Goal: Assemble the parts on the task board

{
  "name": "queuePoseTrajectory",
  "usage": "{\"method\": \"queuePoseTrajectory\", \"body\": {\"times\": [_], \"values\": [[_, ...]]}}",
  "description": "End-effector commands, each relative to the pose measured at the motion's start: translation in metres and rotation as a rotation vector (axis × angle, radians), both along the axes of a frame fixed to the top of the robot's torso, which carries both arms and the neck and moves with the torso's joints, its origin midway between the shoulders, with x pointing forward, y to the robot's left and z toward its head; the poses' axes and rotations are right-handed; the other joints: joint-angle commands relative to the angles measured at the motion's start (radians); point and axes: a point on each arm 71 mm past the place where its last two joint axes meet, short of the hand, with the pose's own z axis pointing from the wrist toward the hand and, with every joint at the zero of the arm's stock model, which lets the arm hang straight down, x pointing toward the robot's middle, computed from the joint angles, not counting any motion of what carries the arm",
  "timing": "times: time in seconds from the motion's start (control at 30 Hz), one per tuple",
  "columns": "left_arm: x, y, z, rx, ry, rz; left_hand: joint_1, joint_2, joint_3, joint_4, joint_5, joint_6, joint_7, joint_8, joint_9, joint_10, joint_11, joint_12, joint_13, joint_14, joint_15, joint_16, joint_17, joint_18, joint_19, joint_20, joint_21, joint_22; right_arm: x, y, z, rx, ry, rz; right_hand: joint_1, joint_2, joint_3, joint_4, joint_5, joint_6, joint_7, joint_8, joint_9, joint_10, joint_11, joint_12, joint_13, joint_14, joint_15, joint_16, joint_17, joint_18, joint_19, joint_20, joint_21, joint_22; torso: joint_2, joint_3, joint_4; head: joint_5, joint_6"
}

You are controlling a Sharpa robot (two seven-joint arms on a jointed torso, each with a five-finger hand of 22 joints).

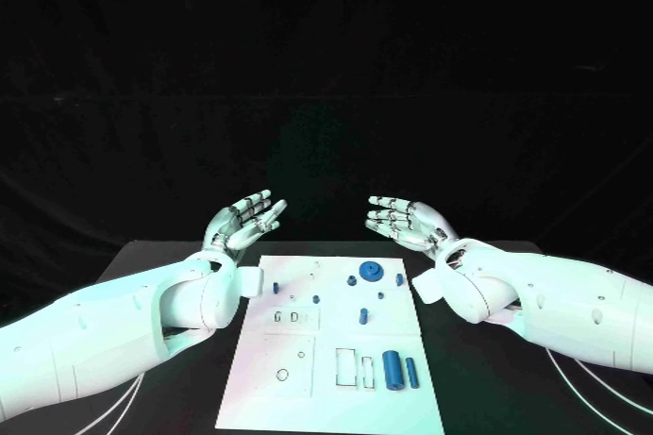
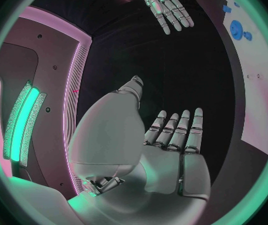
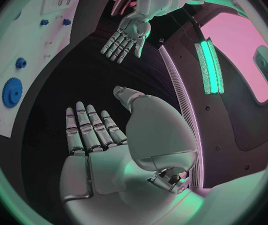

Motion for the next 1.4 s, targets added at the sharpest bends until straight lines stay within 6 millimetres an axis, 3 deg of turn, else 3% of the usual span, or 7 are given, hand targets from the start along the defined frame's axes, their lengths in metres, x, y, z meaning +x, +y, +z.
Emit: {"method": "queuePoseTrajectory", "body": {"times": [0.03, 0.2, 0.37, 0.63, 0.87, 1.13, 1.4], "values": [[-0.001, -0.001, 0.007, -0.024, -0.031, -0.02, 0.002, 0.017, 0.015, -0.001, -0.006, 0.061, 0.102, 0.025, 0.016, 0.082, 0.005, 0.013, 0.005, 0.134, -0.016, 0.05, 0.03, 0.01, 0.097, -0.002, 0.047, 0.02, 0.001, 0.001, 0.007, -0.092, -0.102, 0.031, 0.039, -0.01, 0.019, -0.041, 0.0, 0.117, 0.142, 0.035, 0.024, 0.176, -0.012, 0.015, 0.007, 0.154, -0.016, 0.032, 0.019, 0.024, 0.072, 0.0, 0.027, 0.009, 0.014, -0.0024, 0.0064, -0.002, 0.0], [-0.002, 0.002, 0.013, -0.028, -0.039, -0.027, 0.016, 0.041, 0.045, -0.006, -0.008, 0.236, 0.103, 0.1, 0.06, 0.357, 0.019, 0.085, 0.028, 0.263, -0.043, 0.119, 0.064, 0.047, 0.183, -0.008, 0.103, 0.04, 0.005, -0.003, 0.013, -0.151, -0.139, 0.039, 0.047, -0.022, 0.033, -0.061, -0.005, 0.215, 0.138, 0.063, 0.042, 0.297, -0.022, 0.024, 0.013, 0.248, -0.031, 0.054, 0.03, 0.04, 0.187, -0.001, 0.068, 0.025, 0.025, -0.0036, 0.0107, -0.006, -0.004], [-0.004, 0.005, 0.021, -0.034, -0.046, -0.046, 0.037, 0.04, 0.072, -0.014, -0.008, 0.324, 0.093, 0.135, 0.078, 0.495, -0.019, 0.125, 0.033, 0.369, -0.083, 0.18, 0.099, 0.091, 0.249, -0.011, 0.152, 0.058, 0.01, -0.005, 0.019, -0.262, -0.17, 0.078, 0.052, -0.04, 0.048, -0.08, -0.019, 0.32, 0.127, 0.09, 0.059, 0.36, -0.038, 0.024, 0.012, 0.323, -0.055, 0.076, 0.037, 0.065, 0.32, -0.003, 0.125, 0.044, 0.047, -0.0046, 0.0155, -0.012, 0.001], [-0.011, 0.005, 0.032, -0.05, -0.049, -0.093, 0.061, 0.018, 0.11, -0.018, -0.008, 0.365, 0.077, 0.143, 0.08, 0.568, -0.041, 0.107, 0.021, 0.474, -0.116, 0.227, 0.145, 0.123, 0.343, -0.031, 0.229, 0.088, 0.017, -0.004, 0.024, -0.561, -0.239, 0.177, 0.049, -0.088, 0.075, -0.099, -0.039, 0.454, 0.079, 0.134, 0.077, 0.514, -0.094, 0.039, 0.015, 0.526, -0.123, 0.155, 0.081, 0.077, 0.481, -0.055, 0.21, 0.073, 0.078, -0.0073, 0.0264, -0.028, -0.001], [-0.021, -0.001, 0.044, -0.07, -0.054, -0.145, 0.063, 0.004, 0.131, -0.017, -0.007, 0.378, 0.07, 0.141, 0.079, 0.601, -0.051, 0.09, 0.019, 0.527, -0.132, 0.251, 0.175, 0.123, 0.397, -0.065, 0.285, 0.113, 0.02, -0.003, 0.028, -0.836, -0.318, 0.211, 0.047, -0.121, 0.049, -0.103, -0.02, 0.539, 0.032, 0.165, 0.098, 0.654, -0.153, 0.048, 0.031, 0.767, -0.206, 0.293, 0.195, 0.075, 0.664, -0.143, 0.372, 0.158, 0.11, -0.0095, 0.0374, -0.041, 0.004], [-0.03, -0.006, 0.055, -0.085, -0.061, -0.182, 0.06, -0.004, 0.14, -0.017, -0.008, 0.381, 0.068, 0.137, 0.078, 0.611, -0.054, 0.075, 0.019, 0.546, -0.138, 0.262, 0.195, 0.122, 0.418, -0.081, 0.319, 0.13, 0.02, 0.002, 0.031, -1.01, -0.412, 0.192, 0.032, -0.147, 0.037, -0.083, 0.011, 0.558, 0.012, 0.161, 0.112, 0.681, -0.171, 0.03, 0.058, 0.875, -0.237, 0.455, 0.348, 0.071, 0.746, -0.183, 0.501, 0.242, 0.138, -0.0102, 0.0451, -0.051, 0.009], [-0.033, -0.008, 0.06, -0.093, -0.065, -0.199, 0.058, -0.007, 0.142, -0.017, -0.008, 0.38, 0.069, 0.134, 0.077, 0.611, -0.053, 0.069, 0.019, 0.54, -0.136, 0.26, 0.199, 0.122, 0.423, -0.084, 0.33, 0.135, 0.02, 0.01, 0.032, -1.084, -0.46, 0.184, 0.02, -0.186, 0.047, -0.024, 0.024, 0.539, 0.023, 0.15, 0.139, 0.615, -0.168, 0.026, 0.118, 0.91, -0.23, 0.958, 0.839, 0.007, 0.913, -0.183, 0.983, 0.797, 0.159, -0.0102, 0.0557, -0.061, 0.009]]}}
